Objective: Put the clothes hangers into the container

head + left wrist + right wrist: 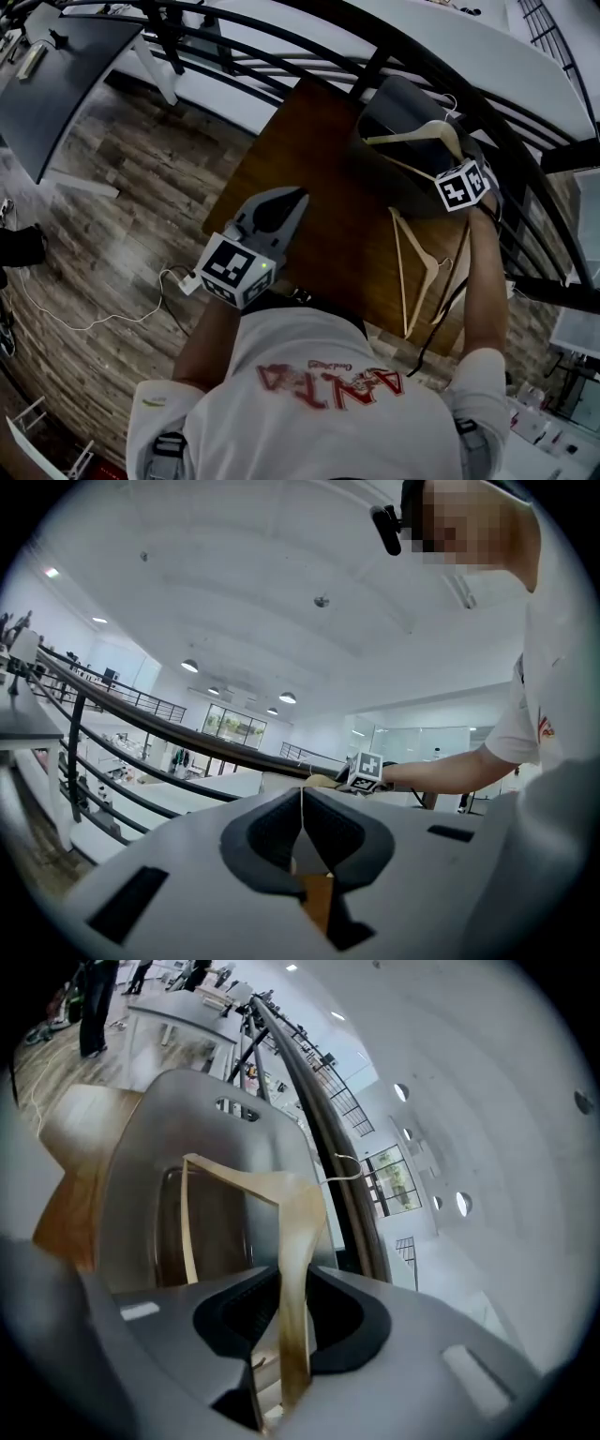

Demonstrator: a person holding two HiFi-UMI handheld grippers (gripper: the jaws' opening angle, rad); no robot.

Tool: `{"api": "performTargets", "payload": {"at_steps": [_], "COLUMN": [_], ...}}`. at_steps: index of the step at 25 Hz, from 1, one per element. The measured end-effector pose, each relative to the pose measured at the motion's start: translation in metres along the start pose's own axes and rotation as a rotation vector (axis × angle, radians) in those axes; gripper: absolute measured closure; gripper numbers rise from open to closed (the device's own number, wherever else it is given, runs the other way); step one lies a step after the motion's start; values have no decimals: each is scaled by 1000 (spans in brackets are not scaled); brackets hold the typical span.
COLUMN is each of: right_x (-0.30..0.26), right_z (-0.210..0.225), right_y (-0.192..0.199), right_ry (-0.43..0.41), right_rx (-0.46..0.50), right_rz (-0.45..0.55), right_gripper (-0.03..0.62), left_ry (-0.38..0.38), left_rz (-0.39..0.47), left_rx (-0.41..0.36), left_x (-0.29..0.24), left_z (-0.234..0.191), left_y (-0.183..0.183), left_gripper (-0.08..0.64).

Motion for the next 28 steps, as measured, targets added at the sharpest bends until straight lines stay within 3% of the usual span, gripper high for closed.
{"api": "performTargets", "payload": {"at_steps": [5,8,11,13,16,20,28], "right_x": [-13,-6,14,36,81,140,223], "right_z": [-22,-24,-16,-9,-3,-11,-45], "right_y": [-12,-20,-23,-30,-46,-53,-56], "right_ry": [-12,-23,-10,-10,-18,-5,-7], "right_rx": [75,65,30,-59,-279,-491,-758], "right_rz": [-36,-34,-10,35,156,277,416], "right_gripper": [491,442,442,468,564,589,589], "left_ry": [-31,-35,-29,-17,5,49,154], "left_rz": [2,-2,8,15,19,19,-1], "left_rx": [7,11,3,-3,-16,-36,-80], "left_x": [9,19,26,29,31,33,31], "left_z": [-10,-16,-16,-17,-17,-10,3], "left_y": [6,5,-1,-5,-13,-20,-39], "left_gripper": [545,545,545,545,545,545,545]}}
Point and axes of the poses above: the fingertips, and each gripper's own axes: x backward along the fingers, z to its right, y out of its underside, the point moved 3 cm from there along x, backward along the fingers, and after that the axes turned 8 degrees about y, right-handed, at the moved point
